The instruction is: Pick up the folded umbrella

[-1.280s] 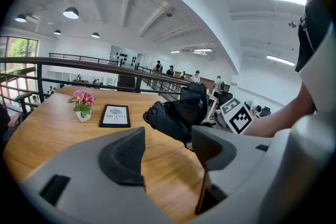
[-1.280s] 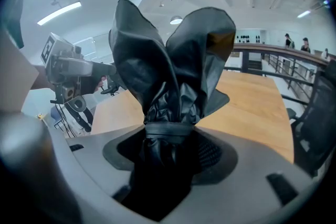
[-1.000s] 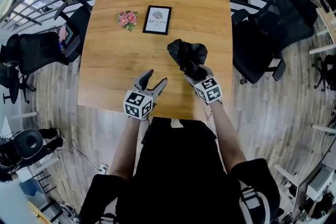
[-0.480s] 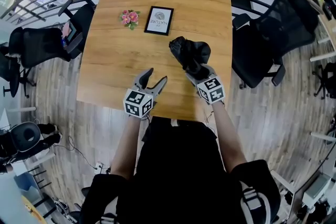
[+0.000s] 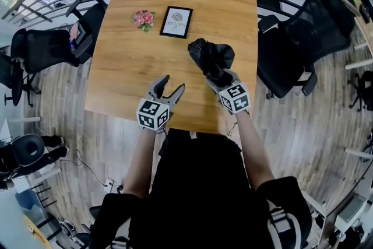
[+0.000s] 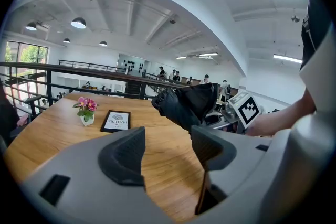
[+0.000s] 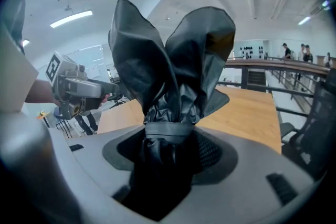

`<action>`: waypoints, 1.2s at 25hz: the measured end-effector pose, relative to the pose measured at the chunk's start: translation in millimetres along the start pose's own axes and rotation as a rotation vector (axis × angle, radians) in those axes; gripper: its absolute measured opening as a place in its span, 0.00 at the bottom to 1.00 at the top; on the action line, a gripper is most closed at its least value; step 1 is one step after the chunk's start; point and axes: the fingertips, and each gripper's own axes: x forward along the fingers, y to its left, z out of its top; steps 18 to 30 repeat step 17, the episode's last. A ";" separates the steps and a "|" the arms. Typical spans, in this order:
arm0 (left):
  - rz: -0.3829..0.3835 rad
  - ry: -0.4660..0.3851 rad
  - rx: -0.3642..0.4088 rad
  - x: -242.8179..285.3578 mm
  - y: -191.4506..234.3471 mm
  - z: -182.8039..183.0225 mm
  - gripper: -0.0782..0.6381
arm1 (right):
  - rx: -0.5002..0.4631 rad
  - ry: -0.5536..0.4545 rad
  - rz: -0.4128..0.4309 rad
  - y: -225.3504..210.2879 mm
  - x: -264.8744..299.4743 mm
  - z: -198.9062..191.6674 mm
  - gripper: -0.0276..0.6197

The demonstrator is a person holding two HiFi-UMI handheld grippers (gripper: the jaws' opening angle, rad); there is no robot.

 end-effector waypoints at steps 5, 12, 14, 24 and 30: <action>0.007 -0.002 0.001 0.9 -0.8 -0.1 0.50 | 0.005 -0.010 0.000 -3.0 -1.2 4.6 0.47; 0.017 0.001 -0.005 2.6 -3.8 -4.8 0.50 | 0.036 -0.018 0.007 -9.4 -4.8 2.7 0.47; 0.021 0.002 -0.007 3.1 -4.3 -6.4 0.50 | 0.030 -0.015 0.010 -9.7 -4.6 1.4 0.47; 0.024 0.004 -0.011 4.7 -6.9 -8.7 0.50 | 0.021 -0.014 0.015 -10.2 -5.5 -0.4 0.47; 0.024 0.004 -0.011 4.7 -6.9 -8.7 0.50 | 0.021 -0.014 0.015 -10.2 -5.5 -0.4 0.47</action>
